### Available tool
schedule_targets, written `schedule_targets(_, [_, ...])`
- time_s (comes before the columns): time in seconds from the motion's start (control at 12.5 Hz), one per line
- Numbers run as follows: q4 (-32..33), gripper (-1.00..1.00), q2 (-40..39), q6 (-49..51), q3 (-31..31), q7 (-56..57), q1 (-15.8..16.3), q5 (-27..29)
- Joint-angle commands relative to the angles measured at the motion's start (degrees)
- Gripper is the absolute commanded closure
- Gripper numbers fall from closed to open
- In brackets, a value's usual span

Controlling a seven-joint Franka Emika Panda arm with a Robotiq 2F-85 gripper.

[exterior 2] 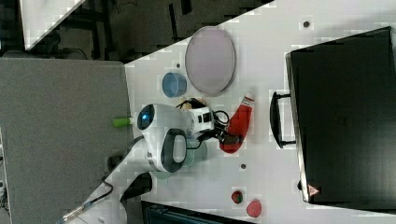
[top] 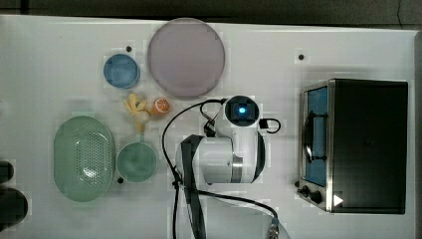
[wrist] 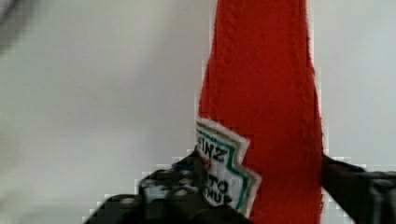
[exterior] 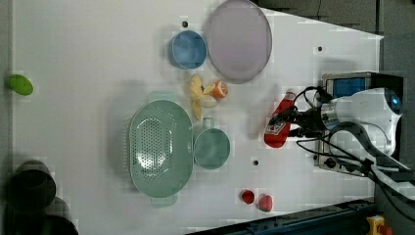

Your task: Pick ketchup from strainer and place it on the table

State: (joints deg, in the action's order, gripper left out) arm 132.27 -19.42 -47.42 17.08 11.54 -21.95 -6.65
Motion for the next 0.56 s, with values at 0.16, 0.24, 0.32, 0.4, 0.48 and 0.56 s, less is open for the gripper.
schedule_targets(0.16, [-1.9,-1.0,5.4,-2.2,1.0,1.9,-0.4,-0.3])
schedule_targets(0.24, [-2.8,-1.0,7.0,-2.2,1.5,1.3,-0.4,0.1])
schedule_targets(0.32, [-4.0,-1.0,8.7,-1.9,2.0,0.3,-0.4,1.1])
schedule_targets(0.4, [-5.3,-1.0,10.5,-0.6,2.5,-0.8,-0.4,2.4])
schedule_targets(0.48, [-6.7,-1.0,12.2,1.9,2.8,-2.0,-0.4,3.6])
schedule_targets(0.56, [-8.5,-1.0,13.7,5.3,3.2,-2.9,-0.4,4.6])
